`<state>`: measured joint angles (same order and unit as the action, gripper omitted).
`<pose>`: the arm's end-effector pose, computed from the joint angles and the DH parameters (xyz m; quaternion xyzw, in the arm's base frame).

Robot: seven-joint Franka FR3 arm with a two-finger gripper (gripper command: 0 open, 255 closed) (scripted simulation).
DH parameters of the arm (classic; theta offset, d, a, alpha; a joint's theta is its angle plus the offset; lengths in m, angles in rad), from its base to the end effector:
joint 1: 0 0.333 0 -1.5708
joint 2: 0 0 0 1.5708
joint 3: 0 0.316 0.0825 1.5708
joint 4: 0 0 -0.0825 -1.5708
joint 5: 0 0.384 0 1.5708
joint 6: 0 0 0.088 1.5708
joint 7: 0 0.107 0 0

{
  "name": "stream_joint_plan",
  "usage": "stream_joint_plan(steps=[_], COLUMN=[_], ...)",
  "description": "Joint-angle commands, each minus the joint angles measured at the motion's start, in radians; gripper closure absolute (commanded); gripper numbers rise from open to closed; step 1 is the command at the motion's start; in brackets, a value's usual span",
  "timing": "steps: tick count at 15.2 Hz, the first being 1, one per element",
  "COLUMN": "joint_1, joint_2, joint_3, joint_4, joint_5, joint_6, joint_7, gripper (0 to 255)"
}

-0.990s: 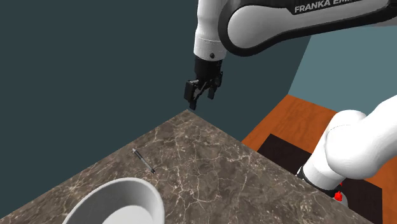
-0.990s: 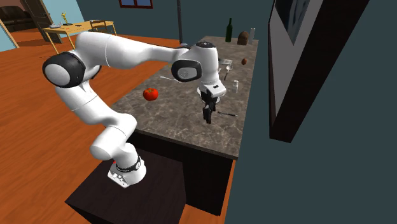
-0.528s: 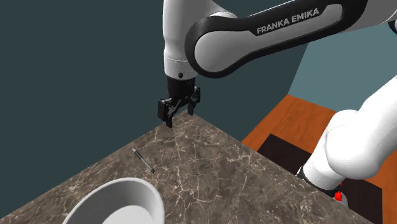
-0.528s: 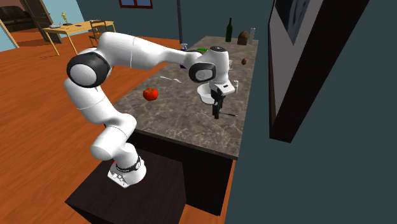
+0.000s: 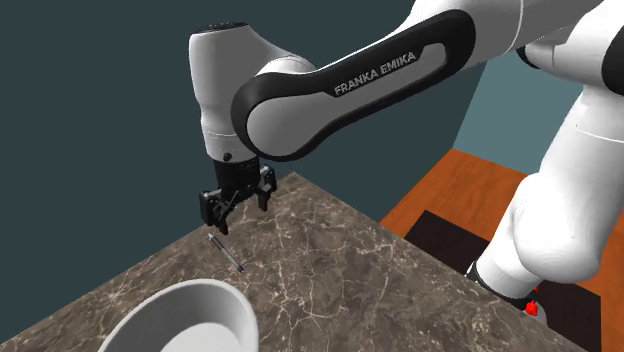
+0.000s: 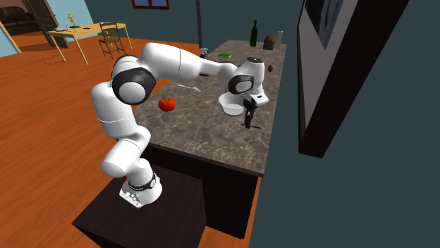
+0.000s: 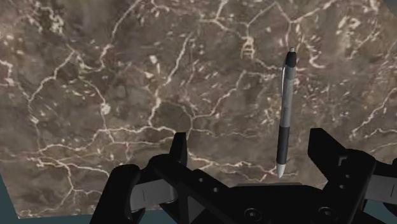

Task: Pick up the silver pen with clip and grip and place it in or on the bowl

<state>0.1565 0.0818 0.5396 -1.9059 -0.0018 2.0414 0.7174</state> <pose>0.4528 0.3699 0.4657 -0.9992 0.0117 -0.0117 0.0365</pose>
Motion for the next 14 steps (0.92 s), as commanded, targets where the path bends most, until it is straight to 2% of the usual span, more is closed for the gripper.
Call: stream_joint_plan(steps=[1, 3, 10, 14], joint_1=[0.030, 0.063, 0.074, 0.075], joint_2=[0.089, 0.169, 0.206, 0.209], joint_3=[0.015, 0.018, 0.009, 0.008], joint_4=[0.078, 0.148, 0.098, 0.095], joint_5=[-0.045, -0.084, -0.107, -0.109], joint_6=[-0.007, -0.013, 0.068, 0.075], joint_7=[0.062, 0.108, 0.123, 0.125], gripper=[0, 0, 0, 0])
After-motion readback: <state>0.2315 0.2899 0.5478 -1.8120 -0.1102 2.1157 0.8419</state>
